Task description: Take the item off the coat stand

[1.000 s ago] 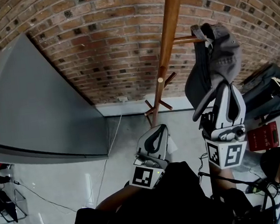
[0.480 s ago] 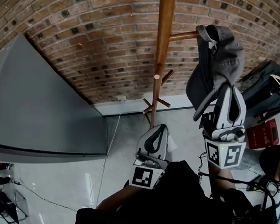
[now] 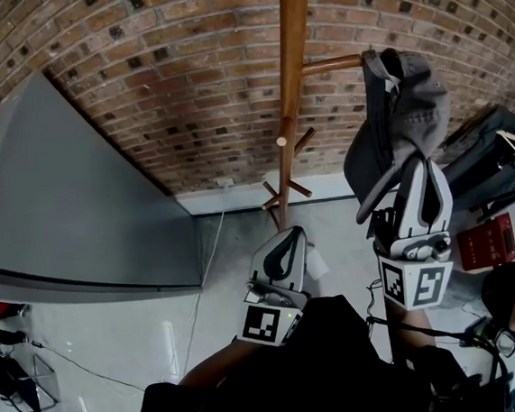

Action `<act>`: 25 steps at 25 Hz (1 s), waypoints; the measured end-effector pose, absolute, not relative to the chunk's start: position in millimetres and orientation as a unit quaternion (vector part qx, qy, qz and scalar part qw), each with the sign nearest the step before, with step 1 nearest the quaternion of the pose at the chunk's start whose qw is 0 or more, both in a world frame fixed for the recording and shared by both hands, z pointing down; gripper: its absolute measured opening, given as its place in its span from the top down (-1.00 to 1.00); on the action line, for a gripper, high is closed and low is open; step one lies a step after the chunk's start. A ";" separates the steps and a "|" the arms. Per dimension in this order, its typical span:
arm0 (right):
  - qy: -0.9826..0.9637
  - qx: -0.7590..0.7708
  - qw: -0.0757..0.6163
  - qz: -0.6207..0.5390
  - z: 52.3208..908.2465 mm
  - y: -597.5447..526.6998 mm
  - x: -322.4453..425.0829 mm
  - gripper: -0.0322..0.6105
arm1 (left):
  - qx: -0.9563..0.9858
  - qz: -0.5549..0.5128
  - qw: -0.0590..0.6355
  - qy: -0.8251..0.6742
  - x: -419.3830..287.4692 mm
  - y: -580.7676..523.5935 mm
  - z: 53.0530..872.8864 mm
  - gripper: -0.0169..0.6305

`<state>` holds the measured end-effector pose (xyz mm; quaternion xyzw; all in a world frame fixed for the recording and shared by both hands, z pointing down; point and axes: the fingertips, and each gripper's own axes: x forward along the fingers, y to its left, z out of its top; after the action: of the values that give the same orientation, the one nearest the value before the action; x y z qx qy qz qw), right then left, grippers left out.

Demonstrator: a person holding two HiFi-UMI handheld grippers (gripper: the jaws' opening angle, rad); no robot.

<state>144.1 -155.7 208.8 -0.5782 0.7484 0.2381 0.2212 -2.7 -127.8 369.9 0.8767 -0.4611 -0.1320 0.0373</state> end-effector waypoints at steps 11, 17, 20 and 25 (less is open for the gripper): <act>0.764 -0.566 0.212 0.225 221.6 -138.8 140.5 0.84 | 0.875 -0.144 0.037 -0.460 8.9 -118.4 365.2 0.89; 0.775 -0.559 0.206 0.211 229.5 -130.2 138.8 0.84 | 0.872 -0.150 0.034 -0.465 12.9 -114.1 361.5 0.89; 0.780 -0.556 0.196 0.211 234.0 -123.0 134.0 0.84 | 0.870 -0.150 0.032 -0.468 12.0 -109.1 358.9 0.89; 0.788 -0.550 0.189 0.202 244.5 -109.3 127.1 0.84 | 0.868 -0.149 0.048 -0.472 11.7 -96.9 359.0 0.89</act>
<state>127.1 -109.3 244.5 -0.5496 0.7884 0.2016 0.1889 11.7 -96.9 359.0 0.8679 -0.4715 -0.1490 0.0475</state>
